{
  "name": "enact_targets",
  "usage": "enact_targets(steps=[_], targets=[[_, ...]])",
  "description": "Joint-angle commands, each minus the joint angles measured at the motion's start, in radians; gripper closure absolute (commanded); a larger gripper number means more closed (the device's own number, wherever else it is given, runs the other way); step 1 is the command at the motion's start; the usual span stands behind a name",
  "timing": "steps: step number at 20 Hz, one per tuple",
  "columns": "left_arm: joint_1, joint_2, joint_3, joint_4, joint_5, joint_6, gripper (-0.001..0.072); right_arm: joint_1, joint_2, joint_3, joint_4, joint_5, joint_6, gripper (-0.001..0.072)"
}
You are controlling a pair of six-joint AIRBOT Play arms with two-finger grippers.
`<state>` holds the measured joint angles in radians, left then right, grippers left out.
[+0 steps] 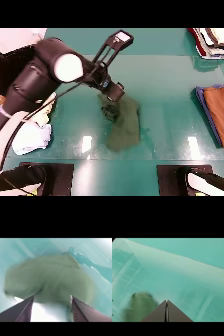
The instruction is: Fold the shirts.
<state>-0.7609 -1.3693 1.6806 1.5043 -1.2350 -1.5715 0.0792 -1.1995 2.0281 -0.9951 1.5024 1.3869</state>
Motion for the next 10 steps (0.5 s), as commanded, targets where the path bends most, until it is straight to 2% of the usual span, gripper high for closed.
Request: enact_targets(steps=[1,3,5,7,10], targets=[[0.058,-0.037,-0.021,0.033,0.017,-0.076,0.0156,0.000,0.001,0.002,0.000,0.045,0.000,0.0694],[0.151,-0.037,-0.063,0.012,-0.026,-0.081,0.0156,0.000,0.001,0.002,0.000,0.045,0.000,0.0694],[0.216,-0.037,-0.175,-0.065,-0.003,-0.078,0.0156,0.000,0.000,0.002,0.000,0.045,0.000,0.0694],[0.244,-0.037,-0.322,-0.107,0.092,-0.078,0.0156,0.000,0.001,0.002,0.000,0.045,0.000,0.0694],[0.260,-0.040,-0.520,-0.187,0.332,-0.078,0.0157,0.000,0.001,0.002,0.000,0.047,0.000,0.0694]])
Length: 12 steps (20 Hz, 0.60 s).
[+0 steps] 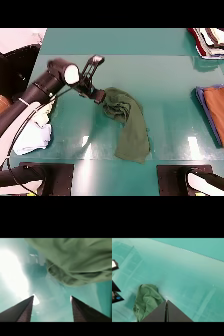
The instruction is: Fold the shirts.
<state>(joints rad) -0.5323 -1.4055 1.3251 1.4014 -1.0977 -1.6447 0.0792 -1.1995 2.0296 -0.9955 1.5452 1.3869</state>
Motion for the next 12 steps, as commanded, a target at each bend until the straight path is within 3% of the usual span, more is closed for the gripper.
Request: enact_targets(steps=[1,9,10,12], targets=[[0.031,-0.018,-0.195,-0.107,0.253,-0.004,0.0157,0.000,0.000,0.001,0.001,0.003,0.000,0.0694],[0.031,-0.140,-0.202,-0.227,0.412,0.074,0.0159,0.000,0.000,0.000,0.001,0.015,0.000,0.0694],[0.031,-0.140,-0.202,-0.233,0.420,0.075,0.0230,0.000,0.000,0.000,0.001,0.015,0.000,0.0694],[0.028,-0.140,-0.202,-0.238,0.436,0.075,0.0283,0.000,0.000,0.000,0.001,0.014,0.001,0.0694]])
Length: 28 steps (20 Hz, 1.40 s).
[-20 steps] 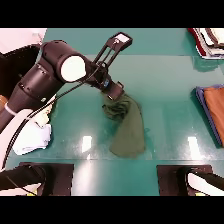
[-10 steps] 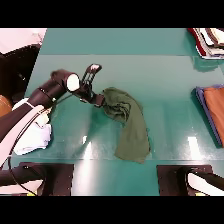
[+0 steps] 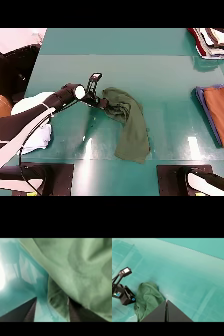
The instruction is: Fold the shirts.
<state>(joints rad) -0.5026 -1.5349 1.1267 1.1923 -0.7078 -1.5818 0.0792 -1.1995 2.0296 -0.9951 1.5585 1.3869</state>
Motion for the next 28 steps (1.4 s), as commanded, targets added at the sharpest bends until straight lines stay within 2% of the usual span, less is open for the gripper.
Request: enact_targets(steps=[1,4,5,6,7,8,11,15,16,17,18,20,23,25,28], targets=[[-0.002,-0.011,-0.004,-0.029,0.051,0.011,0.0342,0.000,0.000,0.001,0.000,0.002,0.001,0.0694],[-0.002,-0.013,-0.004,-0.052,0.053,0.011,0.0341,0.001,0.000,0.000,0.000,0.011,0.001,0.0694],[-0.002,-0.022,-0.004,-0.065,0.049,0.012,0.0383,0.000,0.000,0.000,0.000,0.016,0.001,0.0694],[-0.002,-0.031,-0.004,-0.073,0.040,0.016,0.0537,0.000,0.000,0.000,0.000,0.021,0.001,0.0694],[-0.002,-0.036,-0.004,-0.075,0.035,0.018,0.0649,0.000,0.000,0.000,0.000,0.029,0.001,0.0694],[0.001,-0.036,-0.002,-0.073,0.031,0.019,0.0683,0.000,0.000,0.000,-0.002,0.045,0.001,0.0694],[0.055,0.003,0.057,-0.031,-0.045,0.019,0.0684,-0.012,0.031,-0.122,-0.005,0.056,0.002,0.0694],[0.165,0.140,0.096,0.060,-0.068,0.019,0.0684,-0.028,0.150,-0.587,-0.080,0.028,0.039,0.0692],[0.188,0.166,0.096,0.064,-0.069,0.021,0.0684,-0.024,0.181,-0.742,-0.065,0.003,0.039,0.0607],[0.204,0.182,0.096,0.064,-0.075,0.029,0.0684,-0.015,0.208,-0.886,-0.042,-0.023,0.039,0.0366],[0.213,0.188,0.096,0.065,-0.086,0.048,0.0684,0.005,0.233,-1.038,-0.008,-0.062,0.039,0.0275],[0.212,0.190,0.096,0.080,-0.110,0.056,0.0684,0.061,0.269,-1.300,0.070,-0.170,0.037,0.0274],[0.212,0.190,0.096,0.081,-0.120,0.056,0.0683,0.153,0.249,-1.544,0.206,-0.321,0.001,0.0275],[0.212,0.190,0.096,0.080,-0.124,0.056,0.0683,0.211,0.201,-1.596,0.284,-0.394,-0.029,0.0275],[0.212,0.190,0.096,0.081,-0.132,0.056,0.0683,0.290,0.119,-1.598,0.288,-0.426,-0.034,0.0275]])
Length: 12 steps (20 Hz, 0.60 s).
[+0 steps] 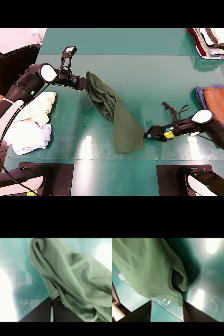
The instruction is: Fold the shirts.
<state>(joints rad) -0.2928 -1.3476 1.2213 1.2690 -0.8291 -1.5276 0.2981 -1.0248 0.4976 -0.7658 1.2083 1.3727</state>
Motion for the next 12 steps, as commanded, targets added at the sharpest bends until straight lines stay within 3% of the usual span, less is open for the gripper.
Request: enact_targets(steps=[1,5,6,8,9,12], targets=[[0.003,0.002,0.001,0.004,-0.012,0.002,0.0683,0.091,-0.077,-0.066,0.058,-0.074,-0.019,0.0275],[0.003,0.002,0.001,0.004,-0.015,0.003,0.0683,0.143,-0.121,-0.066,0.057,-0.123,-0.019,0.0284],[0.003,0.002,0.001,0.004,-0.018,0.003,0.0683,0.146,-0.120,-0.066,0.056,-0.135,-0.019,0.0332],[0.003,0.003,0.002,0.010,-0.025,0.002,0.0684,0.146,-0.119,-0.047,0.045,-0.136,-0.020,0.0614],[0.003,0.006,0.002,0.018,-0.032,0.003,0.0683,0.146,-0.103,-0.025,0.014,-0.132,-0.020,0.0695],[0.003,0.050,0.039,0.177,-0.102,0.002,0.0684,0.120,0.012,0.105,-0.129,-0.067,0.051,0.0696]])
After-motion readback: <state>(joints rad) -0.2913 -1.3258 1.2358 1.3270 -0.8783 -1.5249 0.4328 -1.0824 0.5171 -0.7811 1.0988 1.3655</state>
